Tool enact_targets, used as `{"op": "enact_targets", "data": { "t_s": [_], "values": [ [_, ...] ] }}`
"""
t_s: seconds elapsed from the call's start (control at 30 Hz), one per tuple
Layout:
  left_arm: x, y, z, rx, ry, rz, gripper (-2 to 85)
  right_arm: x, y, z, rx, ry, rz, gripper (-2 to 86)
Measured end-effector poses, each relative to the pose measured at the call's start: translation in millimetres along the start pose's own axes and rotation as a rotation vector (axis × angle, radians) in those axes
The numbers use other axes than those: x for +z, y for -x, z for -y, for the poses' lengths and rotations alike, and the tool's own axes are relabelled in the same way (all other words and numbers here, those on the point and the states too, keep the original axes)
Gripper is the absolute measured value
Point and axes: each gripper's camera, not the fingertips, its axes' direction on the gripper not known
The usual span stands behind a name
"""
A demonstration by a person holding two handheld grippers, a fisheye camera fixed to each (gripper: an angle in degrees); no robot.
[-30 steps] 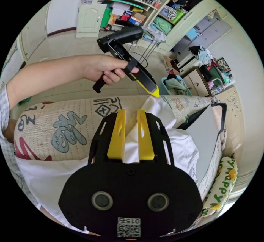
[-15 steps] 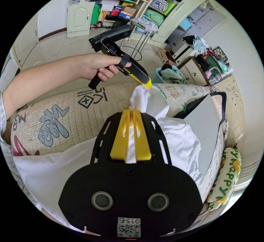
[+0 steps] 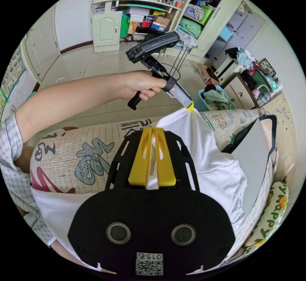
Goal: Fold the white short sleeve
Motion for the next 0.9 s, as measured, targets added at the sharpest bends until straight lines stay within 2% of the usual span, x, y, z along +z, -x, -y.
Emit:
{"op": "enact_targets", "data": {
  "t_s": [0.07, 0.2, 0.3, 0.43, 0.5, 0.57, 0.7, 0.8, 0.9],
  "values": [
    [5.6, -3.3, -6.6, 0.0, 0.024, 0.014, -0.2, -5.2, 4.6, -7.3, -0.026, 0.013, 0.016, 0.0],
    [4.7, -15.7, -22.8, 0.014, 0.055, 0.129, 1.8, -41.3, -4.3, -52.9, 0.001, -0.05, 0.219, 0.5],
    [-11.6, -32.5, -36.7, 0.024, -0.037, 0.268, 6.7, -77.7, -36.4, -108.5, 0.111, -0.124, 0.299, 2.8],
    [-16.4, -73.4, -42.0, 0.119, -0.114, 0.2, 7.2, -121.4, -93.4, -201.2, 0.338, -0.203, 0.103, 5.1],
    [0.1, -106.8, -36.3, 0.175, -0.103, 0.15, 7.0, -136.9, -135.6, -269.4, 0.555, -0.154, -0.126, 6.6],
    [22.5, -132.3, -29.6, 0.221, -0.068, 0.123, 6.6, -141.3, -165.0, -320.1, 0.707, -0.115, -0.226, 6.6],
    [88.0, -182.0, -16.3, 0.279, -0.019, 0.074, 6.1, -131.4, -216.9, -419.0, 0.976, -0.074, -0.164, 6.1],
    [138.4, -211.2, -6.6, 0.288, 0.008, 0.03, 6.2, -118.1, -232.6, -453.1, 1.053, -0.044, -0.207, 6.4],
    [186.3, -230.4, 4.6, 0.309, 0.077, 0.108, 6.0, -103.8, -246.0, -466.3, 1.042, -0.029, -0.233, 6.6]
  ]
}}
